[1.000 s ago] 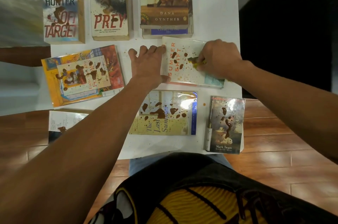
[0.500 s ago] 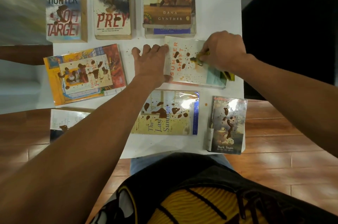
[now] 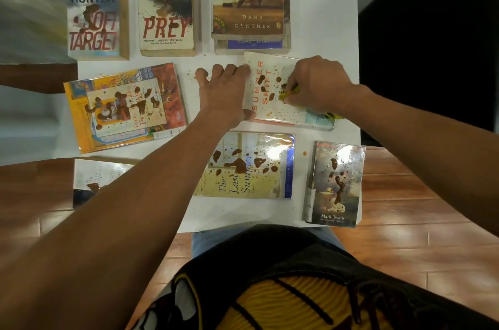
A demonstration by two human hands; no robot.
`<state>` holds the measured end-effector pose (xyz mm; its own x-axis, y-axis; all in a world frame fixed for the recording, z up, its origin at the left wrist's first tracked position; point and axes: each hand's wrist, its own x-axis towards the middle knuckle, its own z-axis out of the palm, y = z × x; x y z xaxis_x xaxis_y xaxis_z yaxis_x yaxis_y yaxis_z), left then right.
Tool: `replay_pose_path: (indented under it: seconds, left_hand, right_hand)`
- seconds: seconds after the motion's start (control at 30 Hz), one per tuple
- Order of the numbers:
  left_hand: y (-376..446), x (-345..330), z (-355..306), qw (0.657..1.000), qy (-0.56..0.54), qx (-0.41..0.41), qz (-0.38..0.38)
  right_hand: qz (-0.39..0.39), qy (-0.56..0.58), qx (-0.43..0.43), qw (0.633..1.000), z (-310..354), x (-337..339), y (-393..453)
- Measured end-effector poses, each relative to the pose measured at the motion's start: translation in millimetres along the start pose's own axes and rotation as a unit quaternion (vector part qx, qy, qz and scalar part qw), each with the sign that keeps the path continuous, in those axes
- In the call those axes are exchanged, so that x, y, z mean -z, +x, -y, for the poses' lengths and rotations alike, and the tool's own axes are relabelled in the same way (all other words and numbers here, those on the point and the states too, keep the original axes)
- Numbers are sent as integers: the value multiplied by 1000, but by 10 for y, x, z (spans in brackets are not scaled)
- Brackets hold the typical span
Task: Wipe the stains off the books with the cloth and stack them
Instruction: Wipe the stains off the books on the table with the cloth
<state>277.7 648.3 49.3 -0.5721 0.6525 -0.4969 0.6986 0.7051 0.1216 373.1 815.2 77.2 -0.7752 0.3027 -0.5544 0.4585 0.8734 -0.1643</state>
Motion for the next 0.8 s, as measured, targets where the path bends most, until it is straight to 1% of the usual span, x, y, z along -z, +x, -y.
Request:
replay_pose_path:
  seconds: [0.07,0.17,0.2,0.33,0.4,0.47,0.5,0.53,0.63,0.67,0.7,0.8]
  left_hand:
    - [6,7,-5,1000,2,0,3]
    - [13,9,-18,1000,7,0,5]
    - [13,4,-19,1000,8,0,5]
    - [23,0,-9,1000,9,3,4]
    - [19,2,-7,1000,7,2,7]
    - [18,3,-10,1000,6,2,8]
    - [16,3,-11,1000,7,2,8]
    - [16,-1,-12,1000,7,3,8]
    - [14,2,-7,1000,2,3,7]
    - [13,5,-6,1000,1,3,6]
    - [13,7,-6,1000,1,2,6]
    - [14,13,-1,1000,-1,2,5]
  right_hand:
    - [-13,-10,-14,1000,-26,18,40]
    - [-58,24,-88,994,-34,58,145]
    - [-57,27,-84,994,-19,43,144]
    - [-14,-10,1,1000,11,-55,32]
    - [-29,-5,-12,999,-26,-17,74]
    - [-64,35,-67,995,-44,22,144]
    - [-72,45,-76,994,-40,17,152]
    - [-67,43,-61,995,-23,1,136]
    - [-6,10,31,999,23,-70,5]
    - [1,4,37,999,9,-64,-5]
    - [-6,5,28,1000,-19,-40,21]
    - [-65,40,-52,996,-65,33,150]
